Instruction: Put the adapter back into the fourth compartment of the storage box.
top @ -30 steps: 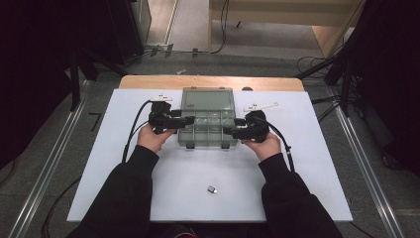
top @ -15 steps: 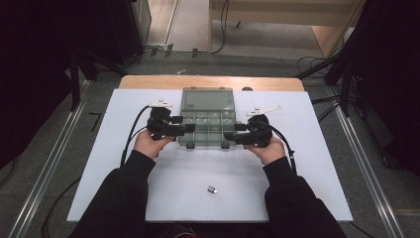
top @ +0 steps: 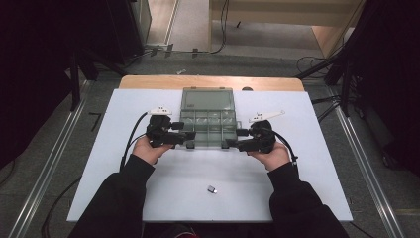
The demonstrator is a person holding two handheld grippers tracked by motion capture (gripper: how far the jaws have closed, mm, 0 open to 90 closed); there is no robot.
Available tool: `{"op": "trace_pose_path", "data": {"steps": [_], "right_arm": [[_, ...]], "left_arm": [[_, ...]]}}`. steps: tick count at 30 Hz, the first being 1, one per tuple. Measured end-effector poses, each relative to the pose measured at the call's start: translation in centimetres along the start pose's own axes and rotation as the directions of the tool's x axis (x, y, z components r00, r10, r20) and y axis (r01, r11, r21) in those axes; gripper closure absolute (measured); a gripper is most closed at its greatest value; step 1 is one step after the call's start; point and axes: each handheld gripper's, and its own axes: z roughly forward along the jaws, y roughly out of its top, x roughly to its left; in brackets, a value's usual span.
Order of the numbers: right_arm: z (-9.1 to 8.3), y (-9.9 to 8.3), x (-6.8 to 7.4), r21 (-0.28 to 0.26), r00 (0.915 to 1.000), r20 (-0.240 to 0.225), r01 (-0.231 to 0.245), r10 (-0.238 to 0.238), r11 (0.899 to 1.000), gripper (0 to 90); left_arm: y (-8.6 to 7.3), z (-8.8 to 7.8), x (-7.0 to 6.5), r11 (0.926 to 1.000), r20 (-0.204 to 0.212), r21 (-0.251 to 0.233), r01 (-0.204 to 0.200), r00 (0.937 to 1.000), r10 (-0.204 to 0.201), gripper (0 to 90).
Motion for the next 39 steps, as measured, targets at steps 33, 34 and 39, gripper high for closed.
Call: {"op": "trace_pose_path", "data": {"steps": [33,34,39], "right_arm": [[-1.3,-3.2,2.5,0.028,0.9973,-0.060,0.043,-0.041,0.999,30.1],[-1.3,-3.4,2.6,0.030,0.9972,-0.062,0.044,-0.042,0.999,30.1],[-1.2,-3.8,3.0,0.035,0.9962,-0.069,0.056,-0.053,0.998,30.1]], "left_arm": [[-4.1,-2.7,-2.3,0.9987,0.028,0.031,-0.041,0.9988,0.040,27.9],[-4.3,-2.7,-2.3,0.9986,0.033,0.035,-0.040,0.9987,0.039,27.9],[-5.0,-2.9,-2.6,0.9975,0.034,0.053,-0.047,0.9984,0.045,27.9]]}}
